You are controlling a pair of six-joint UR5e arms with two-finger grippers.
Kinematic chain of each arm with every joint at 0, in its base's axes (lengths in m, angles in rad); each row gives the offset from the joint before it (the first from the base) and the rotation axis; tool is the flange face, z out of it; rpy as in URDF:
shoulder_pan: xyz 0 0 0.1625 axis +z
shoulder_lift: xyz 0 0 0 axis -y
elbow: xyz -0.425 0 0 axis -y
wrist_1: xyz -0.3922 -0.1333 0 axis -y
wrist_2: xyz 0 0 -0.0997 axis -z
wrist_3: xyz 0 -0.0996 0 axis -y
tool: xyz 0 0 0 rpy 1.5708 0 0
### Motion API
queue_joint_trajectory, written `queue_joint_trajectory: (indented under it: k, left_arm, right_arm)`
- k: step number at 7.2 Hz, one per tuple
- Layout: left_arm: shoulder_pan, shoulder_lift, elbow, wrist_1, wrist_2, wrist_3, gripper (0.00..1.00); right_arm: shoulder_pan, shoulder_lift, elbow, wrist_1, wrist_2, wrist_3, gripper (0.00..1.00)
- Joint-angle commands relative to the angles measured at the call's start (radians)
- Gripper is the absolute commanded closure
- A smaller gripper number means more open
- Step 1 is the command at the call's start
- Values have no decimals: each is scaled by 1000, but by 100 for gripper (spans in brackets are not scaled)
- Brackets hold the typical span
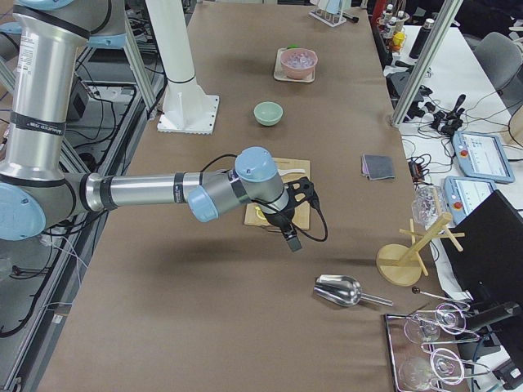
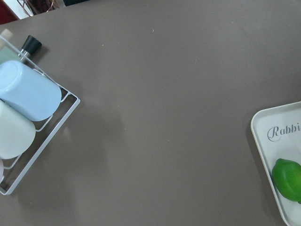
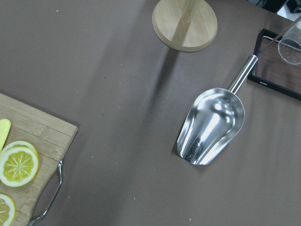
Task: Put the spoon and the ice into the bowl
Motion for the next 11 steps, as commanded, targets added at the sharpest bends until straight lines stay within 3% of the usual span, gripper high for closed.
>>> queue_joint_trajectory:
  k: [1, 3, 5, 8, 11]
  left_arm:
    - [0, -8, -8, -70, 1, -14, 2]
    - [95, -16, -8, -251, -2, -83, 2]
    - [245, -51, -9, -356, -1, -367, 2]
    - [409, -170, -9, -394, 25, -678, 2]
    - [618, -221, -29, -382, 262, -845, 2]
  right_arm:
    - [-2, 3, 2, 33, 30, 7, 0]
    - [-51, 26, 2, 33, 56, 77, 0]
    - [-178, 86, 2, 132, 55, 378, 0]
    - [-348, 124, 56, 153, -95, 713, 0]
    - [-459, 143, 70, 148, -216, 839, 0]
